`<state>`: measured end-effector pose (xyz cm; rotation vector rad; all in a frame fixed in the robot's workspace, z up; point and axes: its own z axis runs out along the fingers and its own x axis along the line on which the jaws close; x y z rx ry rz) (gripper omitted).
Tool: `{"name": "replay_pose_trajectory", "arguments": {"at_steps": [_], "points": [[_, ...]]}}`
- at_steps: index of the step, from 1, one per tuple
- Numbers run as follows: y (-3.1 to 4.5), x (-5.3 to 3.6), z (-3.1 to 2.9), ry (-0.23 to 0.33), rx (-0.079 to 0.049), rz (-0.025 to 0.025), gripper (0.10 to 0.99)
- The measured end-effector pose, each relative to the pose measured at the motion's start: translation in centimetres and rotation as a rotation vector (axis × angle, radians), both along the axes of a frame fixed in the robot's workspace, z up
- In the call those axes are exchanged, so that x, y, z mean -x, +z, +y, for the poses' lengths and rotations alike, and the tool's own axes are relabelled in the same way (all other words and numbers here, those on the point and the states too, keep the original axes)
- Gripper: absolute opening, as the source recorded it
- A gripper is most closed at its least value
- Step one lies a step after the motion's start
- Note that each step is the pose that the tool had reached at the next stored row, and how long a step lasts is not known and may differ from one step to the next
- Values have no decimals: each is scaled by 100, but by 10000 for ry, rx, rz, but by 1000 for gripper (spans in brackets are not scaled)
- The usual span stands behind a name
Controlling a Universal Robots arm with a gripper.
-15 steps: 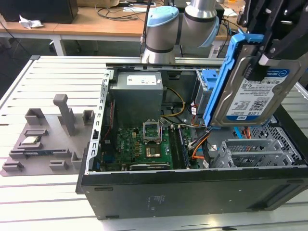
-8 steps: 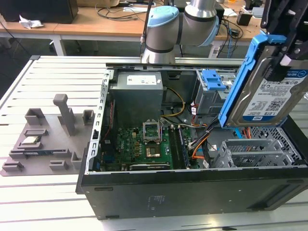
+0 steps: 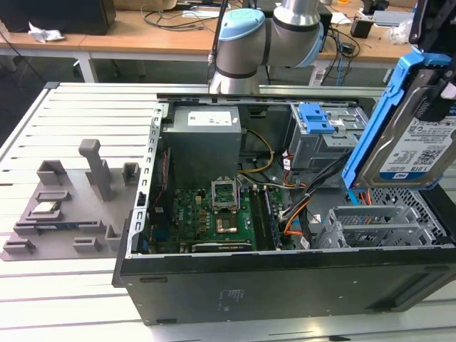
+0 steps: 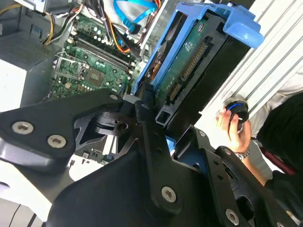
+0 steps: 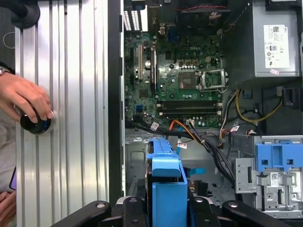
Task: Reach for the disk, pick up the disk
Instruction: 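Pick up the disk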
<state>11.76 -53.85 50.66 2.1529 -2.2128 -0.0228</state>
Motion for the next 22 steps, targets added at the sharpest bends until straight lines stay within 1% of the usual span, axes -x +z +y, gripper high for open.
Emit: {"name": "replay_pose_trajectory", "arguments": {"at_steps": [1,5,20,21,22], "points": [[-5,-51,0,1,3,1,365],[-61,-138,0,0,24,13,365],[-177,-315,0,0,58,20,365],[-225,-363,0,0,70,26,365],[-303,-434,0,0,92,34,365]]}}
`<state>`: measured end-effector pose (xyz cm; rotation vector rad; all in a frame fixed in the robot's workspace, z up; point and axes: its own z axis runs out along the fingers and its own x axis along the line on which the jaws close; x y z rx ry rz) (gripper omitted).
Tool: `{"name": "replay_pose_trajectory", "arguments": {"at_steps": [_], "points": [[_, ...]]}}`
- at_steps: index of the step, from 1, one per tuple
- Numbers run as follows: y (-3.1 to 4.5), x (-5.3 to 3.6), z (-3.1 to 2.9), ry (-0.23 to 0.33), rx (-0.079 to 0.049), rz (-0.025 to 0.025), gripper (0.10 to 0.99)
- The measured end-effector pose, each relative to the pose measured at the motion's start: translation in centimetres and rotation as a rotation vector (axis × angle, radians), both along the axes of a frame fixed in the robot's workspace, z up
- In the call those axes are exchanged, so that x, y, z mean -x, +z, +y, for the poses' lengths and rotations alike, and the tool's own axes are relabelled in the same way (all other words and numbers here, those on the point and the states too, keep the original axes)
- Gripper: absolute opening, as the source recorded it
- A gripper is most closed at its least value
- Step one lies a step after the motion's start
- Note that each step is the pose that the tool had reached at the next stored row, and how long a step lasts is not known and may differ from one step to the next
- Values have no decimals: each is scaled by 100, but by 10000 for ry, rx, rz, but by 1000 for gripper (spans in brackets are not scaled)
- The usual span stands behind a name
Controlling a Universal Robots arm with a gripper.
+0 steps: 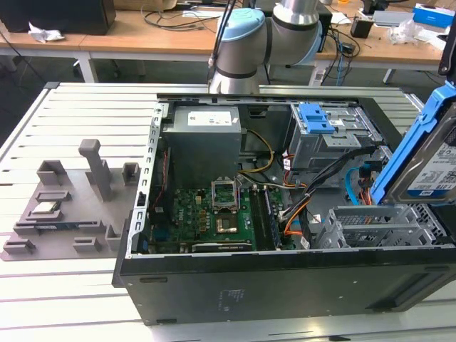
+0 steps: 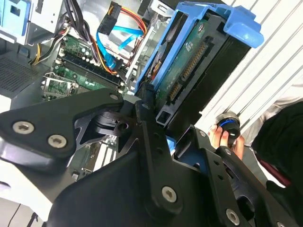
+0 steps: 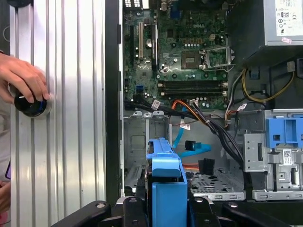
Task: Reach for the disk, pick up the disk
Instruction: 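Pick up the disk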
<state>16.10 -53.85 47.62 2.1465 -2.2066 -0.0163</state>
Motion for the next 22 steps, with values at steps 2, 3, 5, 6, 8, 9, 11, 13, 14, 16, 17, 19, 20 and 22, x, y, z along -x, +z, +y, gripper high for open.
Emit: {"name": "replay_pose_trajectory", "arguments": {"at_steps": [2,3,5,6,8,9,11,13,14,16,17,19,20,22], "points": [[-39,-4,0,-1,4,1,365],[-58,-3,0,-2,3,3,365],[-85,14,0,0,2,3,365],[-87,43,0,0,3,3,365],[-92,119,1,0,4,3,365],[-97,143,1,0,4,3,365],[-132,194,1,-1,3,3,365],[-183,231,1,-1,2,3,365],[-198,236,1,0,4,3,365],[-254,253,7,0,8,2,365],[-263,265,10,0,10,3,365],[-275,291,14,0,8,3,365],[-279,305,16,0,7,3,365],[-285,332,21,-1,8,3,365]]}}
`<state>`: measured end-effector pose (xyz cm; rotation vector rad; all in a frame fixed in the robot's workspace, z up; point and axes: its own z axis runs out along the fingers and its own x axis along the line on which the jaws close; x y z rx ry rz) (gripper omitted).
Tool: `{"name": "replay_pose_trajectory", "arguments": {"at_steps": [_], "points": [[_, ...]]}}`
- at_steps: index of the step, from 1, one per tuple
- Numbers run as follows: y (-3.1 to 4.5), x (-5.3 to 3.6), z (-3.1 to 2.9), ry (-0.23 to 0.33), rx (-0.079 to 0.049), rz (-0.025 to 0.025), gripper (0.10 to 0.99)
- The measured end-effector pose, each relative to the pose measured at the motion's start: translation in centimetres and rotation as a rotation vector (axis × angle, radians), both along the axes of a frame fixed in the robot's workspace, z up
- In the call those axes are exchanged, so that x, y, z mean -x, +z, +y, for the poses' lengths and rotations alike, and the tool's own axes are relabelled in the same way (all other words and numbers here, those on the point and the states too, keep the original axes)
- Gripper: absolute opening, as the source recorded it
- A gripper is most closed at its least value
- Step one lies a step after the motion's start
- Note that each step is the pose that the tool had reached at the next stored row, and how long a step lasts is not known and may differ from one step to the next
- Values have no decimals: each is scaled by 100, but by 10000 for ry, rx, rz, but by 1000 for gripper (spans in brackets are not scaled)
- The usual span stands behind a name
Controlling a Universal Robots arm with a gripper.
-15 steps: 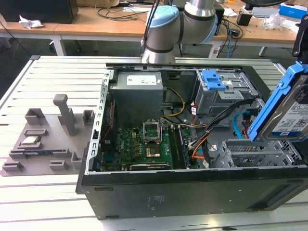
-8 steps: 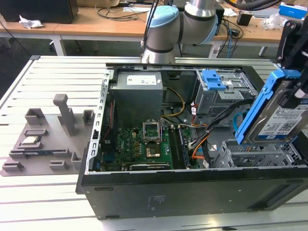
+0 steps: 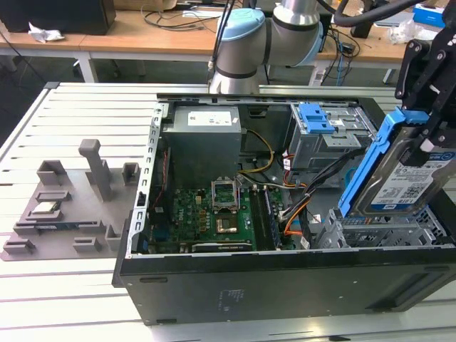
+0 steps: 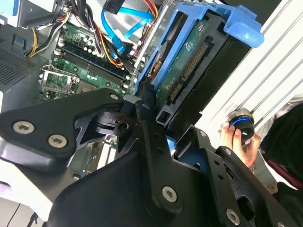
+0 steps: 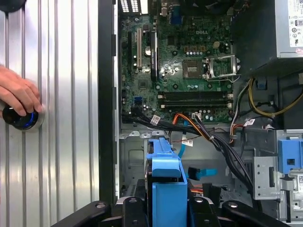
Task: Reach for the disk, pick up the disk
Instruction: 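Pick up the disk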
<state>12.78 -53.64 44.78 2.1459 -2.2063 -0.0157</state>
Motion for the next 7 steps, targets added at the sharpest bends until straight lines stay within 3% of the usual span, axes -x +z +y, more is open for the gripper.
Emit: {"name": "replay_pose_trajectory", "arguments": {"at_steps": [7], "points": [[0,-4,1,1,1,0,365]]}}
